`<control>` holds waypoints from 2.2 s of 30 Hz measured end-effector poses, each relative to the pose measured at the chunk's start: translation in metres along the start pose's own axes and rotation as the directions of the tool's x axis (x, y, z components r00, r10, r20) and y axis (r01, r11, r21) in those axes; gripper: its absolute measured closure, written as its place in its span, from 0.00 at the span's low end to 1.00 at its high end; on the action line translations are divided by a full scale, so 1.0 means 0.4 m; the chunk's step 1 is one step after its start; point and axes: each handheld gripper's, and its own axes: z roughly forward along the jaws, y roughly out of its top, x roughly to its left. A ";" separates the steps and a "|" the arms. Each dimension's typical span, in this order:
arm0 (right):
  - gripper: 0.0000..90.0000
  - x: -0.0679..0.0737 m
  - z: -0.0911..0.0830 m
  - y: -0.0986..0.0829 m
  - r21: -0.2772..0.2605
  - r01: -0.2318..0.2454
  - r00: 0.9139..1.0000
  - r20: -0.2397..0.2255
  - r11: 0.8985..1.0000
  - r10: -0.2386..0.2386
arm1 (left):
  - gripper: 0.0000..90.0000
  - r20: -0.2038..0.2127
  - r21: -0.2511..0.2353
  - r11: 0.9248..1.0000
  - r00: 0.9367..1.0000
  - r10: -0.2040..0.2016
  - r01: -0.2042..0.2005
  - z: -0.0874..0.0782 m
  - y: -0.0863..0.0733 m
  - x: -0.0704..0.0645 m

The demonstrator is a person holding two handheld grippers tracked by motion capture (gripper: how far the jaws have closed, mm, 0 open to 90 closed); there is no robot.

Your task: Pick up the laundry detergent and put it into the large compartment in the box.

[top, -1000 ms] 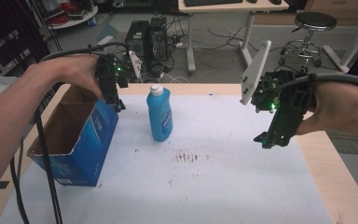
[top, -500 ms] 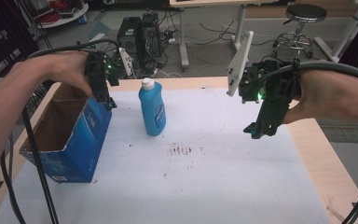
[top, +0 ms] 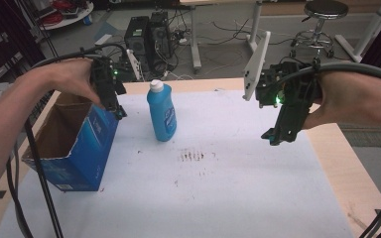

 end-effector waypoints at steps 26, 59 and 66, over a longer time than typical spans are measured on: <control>0.14 -0.010 0.040 0.007 0.011 0.005 1.000 -0.009 1.000 -0.005 | 0.19 0.035 -0.263 0.823 0.857 -0.514 0.504 0.056 0.055 -0.083; 0.14 -0.007 0.035 -0.009 0.020 -0.012 1.000 -0.006 1.000 0.012 | 0.19 -0.058 -0.344 0.607 0.629 -0.775 0.716 0.111 0.160 -0.052; 0.14 -0.007 0.033 -0.018 0.018 -0.021 1.000 -0.004 1.000 0.021 | 0.19 -0.062 -0.348 0.598 0.618 -0.784 0.722 0.119 0.174 -0.044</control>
